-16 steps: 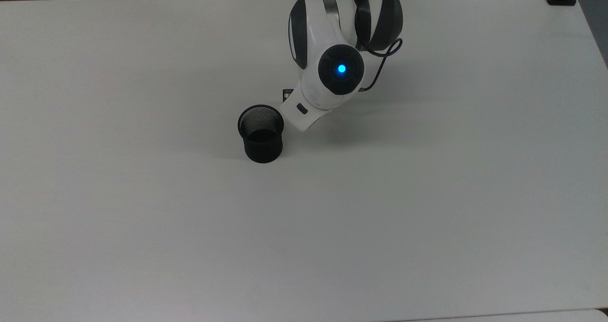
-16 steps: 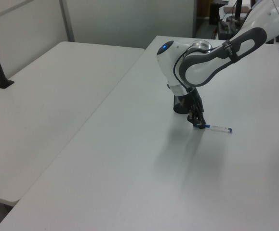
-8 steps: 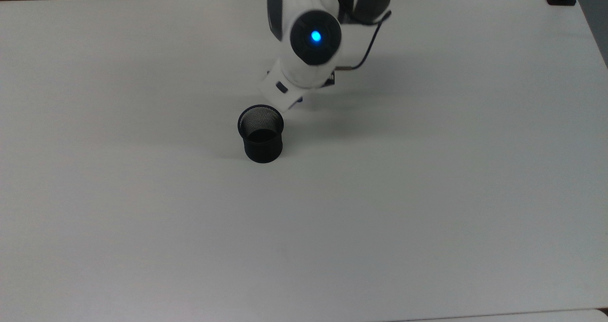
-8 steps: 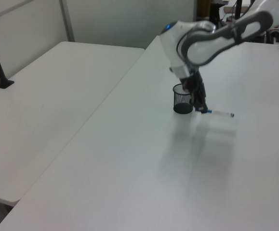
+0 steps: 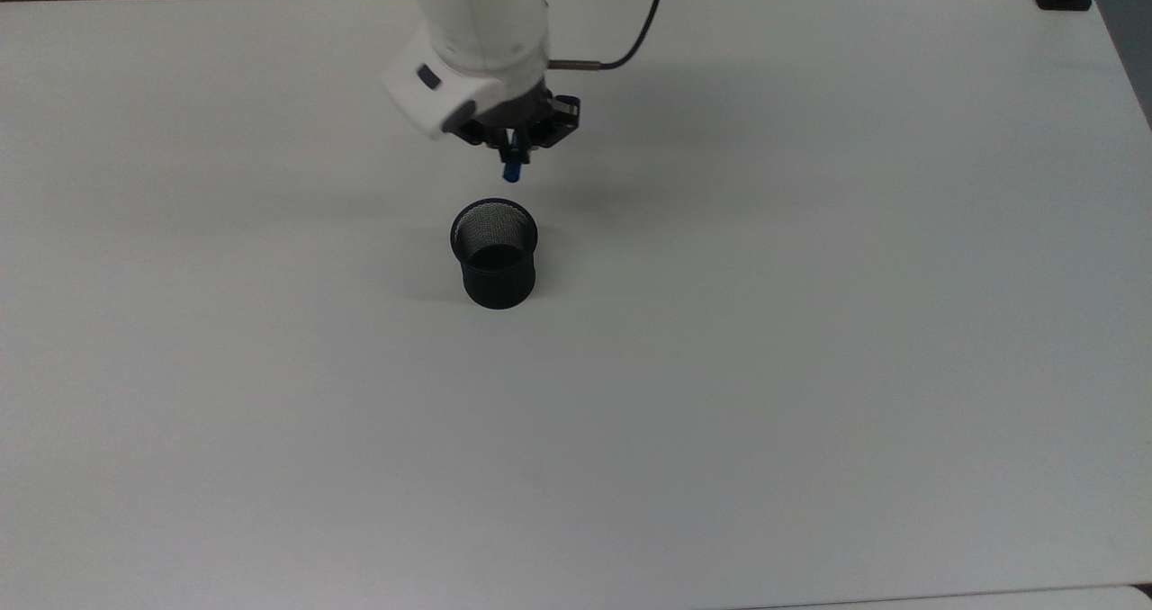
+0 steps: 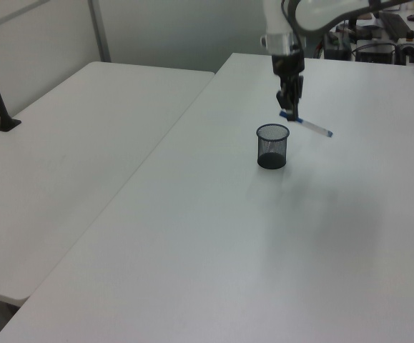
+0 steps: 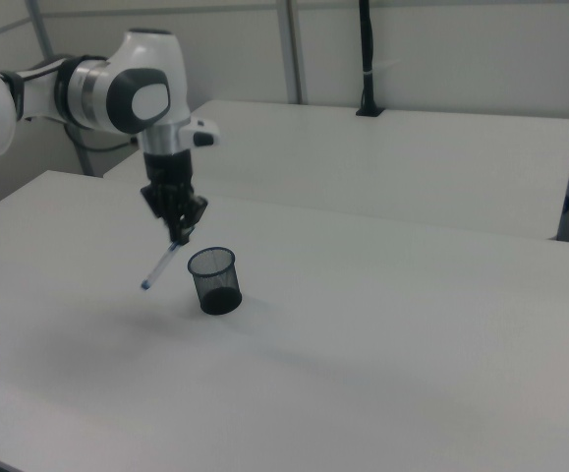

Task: Insert the marker
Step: 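Carry the marker over the mesh cup and lower it inside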

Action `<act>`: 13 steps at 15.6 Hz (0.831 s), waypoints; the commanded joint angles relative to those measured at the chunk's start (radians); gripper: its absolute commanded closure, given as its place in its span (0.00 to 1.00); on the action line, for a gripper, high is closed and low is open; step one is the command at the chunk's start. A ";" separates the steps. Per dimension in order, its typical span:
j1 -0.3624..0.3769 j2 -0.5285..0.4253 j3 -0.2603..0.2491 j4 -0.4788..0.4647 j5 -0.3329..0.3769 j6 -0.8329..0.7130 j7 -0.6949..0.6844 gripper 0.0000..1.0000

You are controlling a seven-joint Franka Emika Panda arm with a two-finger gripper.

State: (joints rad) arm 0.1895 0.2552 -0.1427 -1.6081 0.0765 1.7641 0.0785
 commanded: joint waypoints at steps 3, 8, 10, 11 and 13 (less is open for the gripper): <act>-0.055 -0.071 -0.005 -0.041 0.026 0.279 0.099 0.93; -0.047 -0.034 -0.005 -0.078 -0.026 0.500 0.197 0.90; -0.030 -0.011 -0.001 -0.079 -0.055 0.503 0.245 0.90; -0.016 -0.007 -0.003 -0.082 -0.072 0.503 0.248 0.90; -0.019 -0.002 -0.001 -0.084 -0.110 0.505 0.248 0.90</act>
State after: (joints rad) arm 0.1525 0.2566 -0.1416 -1.6699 0.0224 2.2407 0.2878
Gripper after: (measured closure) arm 0.837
